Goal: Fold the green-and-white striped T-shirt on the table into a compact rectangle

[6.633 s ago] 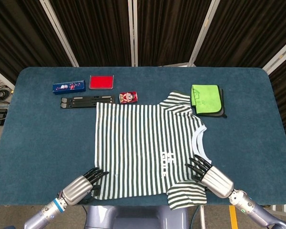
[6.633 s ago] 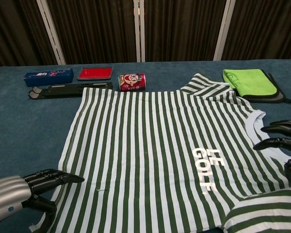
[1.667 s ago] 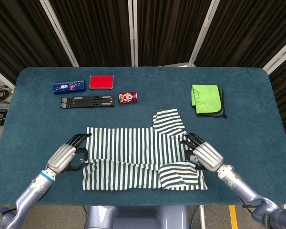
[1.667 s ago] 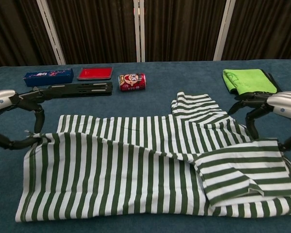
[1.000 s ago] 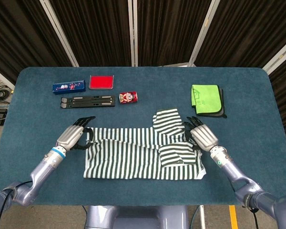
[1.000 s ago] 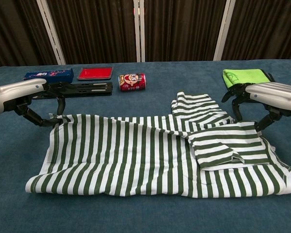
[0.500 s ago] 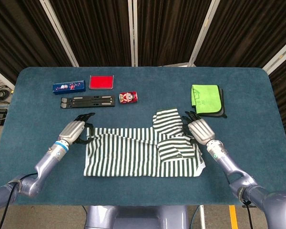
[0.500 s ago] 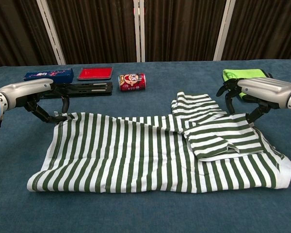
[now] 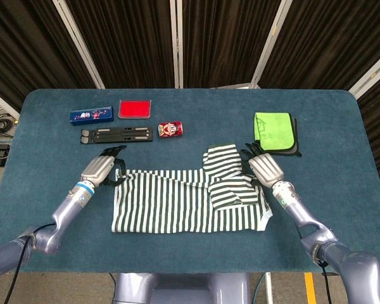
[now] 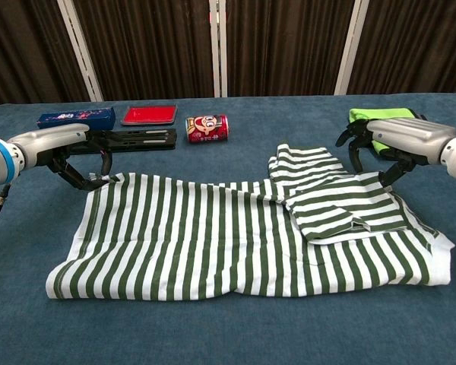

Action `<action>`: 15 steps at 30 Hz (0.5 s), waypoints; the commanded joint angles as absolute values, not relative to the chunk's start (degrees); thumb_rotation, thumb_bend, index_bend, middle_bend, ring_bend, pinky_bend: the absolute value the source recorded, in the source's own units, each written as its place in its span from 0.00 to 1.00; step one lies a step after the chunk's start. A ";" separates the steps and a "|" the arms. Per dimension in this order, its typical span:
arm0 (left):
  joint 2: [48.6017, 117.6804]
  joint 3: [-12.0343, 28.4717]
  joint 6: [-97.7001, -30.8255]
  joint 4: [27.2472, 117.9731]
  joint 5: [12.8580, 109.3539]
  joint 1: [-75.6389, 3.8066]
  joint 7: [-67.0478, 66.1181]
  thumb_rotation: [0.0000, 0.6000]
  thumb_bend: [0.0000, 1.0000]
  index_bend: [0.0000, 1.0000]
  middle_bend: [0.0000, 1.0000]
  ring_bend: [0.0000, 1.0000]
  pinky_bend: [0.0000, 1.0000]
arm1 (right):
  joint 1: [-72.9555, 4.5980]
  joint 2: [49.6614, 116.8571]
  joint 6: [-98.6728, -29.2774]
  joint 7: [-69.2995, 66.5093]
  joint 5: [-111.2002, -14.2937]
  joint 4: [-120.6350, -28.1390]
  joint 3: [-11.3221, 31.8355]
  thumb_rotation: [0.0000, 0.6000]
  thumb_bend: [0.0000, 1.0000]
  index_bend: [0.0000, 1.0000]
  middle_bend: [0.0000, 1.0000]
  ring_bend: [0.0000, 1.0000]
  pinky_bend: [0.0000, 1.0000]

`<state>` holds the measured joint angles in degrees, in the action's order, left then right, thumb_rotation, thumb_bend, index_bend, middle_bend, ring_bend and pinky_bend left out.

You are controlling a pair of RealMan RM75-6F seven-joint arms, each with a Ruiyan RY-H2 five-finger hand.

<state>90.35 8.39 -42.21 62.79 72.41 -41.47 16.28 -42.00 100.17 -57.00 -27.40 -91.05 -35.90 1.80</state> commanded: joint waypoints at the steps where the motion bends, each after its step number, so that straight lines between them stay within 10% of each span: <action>1: 91.38 8.50 -41.47 61.24 72.18 -41.73 17.33 1.00 0.46 0.73 0.00 0.00 0.00 | -42.22 100.76 -56.85 -27.65 -91.11 -35.08 1.54 1.00 0.35 0.71 0.18 0.00 0.00; 15: 93.92 8.56 -40.74 56.39 73.69 -42.47 21.26 1.00 0.46 0.70 0.00 0.00 0.00 | -42.91 102.54 -56.29 -29.08 -90.69 -32.11 1.31 1.00 0.35 0.71 0.18 0.00 0.00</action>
